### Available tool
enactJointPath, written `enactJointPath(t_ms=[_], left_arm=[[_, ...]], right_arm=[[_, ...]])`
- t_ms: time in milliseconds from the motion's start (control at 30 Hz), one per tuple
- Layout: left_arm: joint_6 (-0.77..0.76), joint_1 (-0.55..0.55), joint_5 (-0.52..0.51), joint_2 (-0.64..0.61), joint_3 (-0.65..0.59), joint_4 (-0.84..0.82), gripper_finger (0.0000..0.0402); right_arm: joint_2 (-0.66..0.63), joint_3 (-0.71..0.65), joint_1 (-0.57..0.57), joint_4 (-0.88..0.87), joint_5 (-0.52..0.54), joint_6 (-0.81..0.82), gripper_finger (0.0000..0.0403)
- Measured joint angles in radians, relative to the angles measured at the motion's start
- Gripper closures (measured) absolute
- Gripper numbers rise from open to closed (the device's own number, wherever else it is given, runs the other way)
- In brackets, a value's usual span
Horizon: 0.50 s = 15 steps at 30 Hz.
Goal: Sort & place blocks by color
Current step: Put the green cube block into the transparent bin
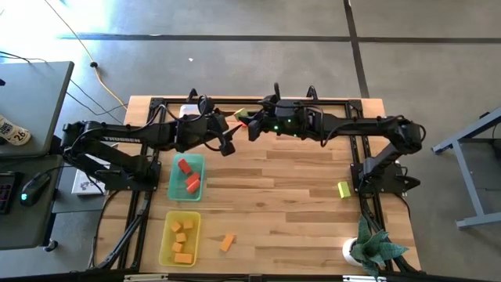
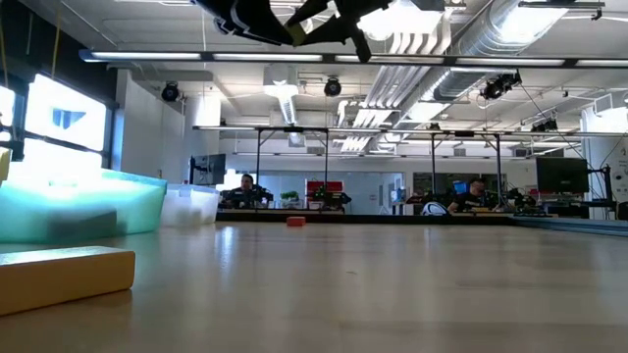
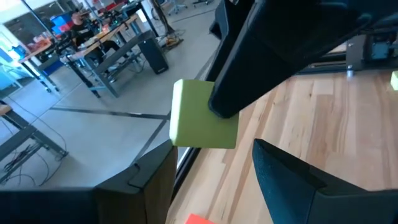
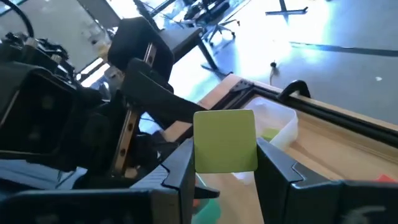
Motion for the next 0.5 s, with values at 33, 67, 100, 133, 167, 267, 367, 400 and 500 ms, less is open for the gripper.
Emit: enactJointPath(t_ms=[33, 67, 100, 133, 167, 267, 367, 400, 500], left_arm=[[0.000, 0.000, 0.000, 0.000, -0.001, -0.003, 0.0204], [0.001, 0.000, -0.001, 0.000, -0.001, -0.003, 0.0204], [0.000, 0.000, -0.001, 0.000, -0.001, -0.004, 0.0204], [0.000, 0.000, 0.000, 0.000, -0.001, -0.003, 0.0204], [0.001, 0.000, -0.001, 0.000, -0.001, -0.003, 0.0204], [0.001, 0.000, -0.011, 0.000, -0.001, -0.003, 0.0204], [0.001, -0.001, -0.019, 0.000, -0.001, -0.002, 0.0204], [0.002, -0.001, -0.019, 0.000, -0.001, 0.004, 0.0204], [0.002, -0.001, -0.019, 0.000, -0.001, 0.005, 0.0204]], right_arm=[[0.004, 0.000, 0.003, 0.002, 0.007, 0.002, 0.0302], [0.008, 0.000, 0.005, 0.009, 0.015, 0.003, 0.0302], [0.009, 0.000, 0.008, 0.011, 0.018, 0.012, 0.0302], [0.009, 0.000, 0.009, 0.011, 0.018, 0.024, 0.0302], [0.009, 0.000, 0.010, 0.012, 0.017, 0.034, 0.0302], [0.009, 0.000, 0.019, 0.012, 0.020, 0.056, 0.0302], [0.009, 0.000, 0.033, 0.013, 0.030, 0.062, 0.0302], [0.010, 0.000, 0.039, 0.011, 0.026, 0.071, 0.0302], [0.011, 0.000, 0.053, 0.006, 0.053, 0.087, 0.0302]])
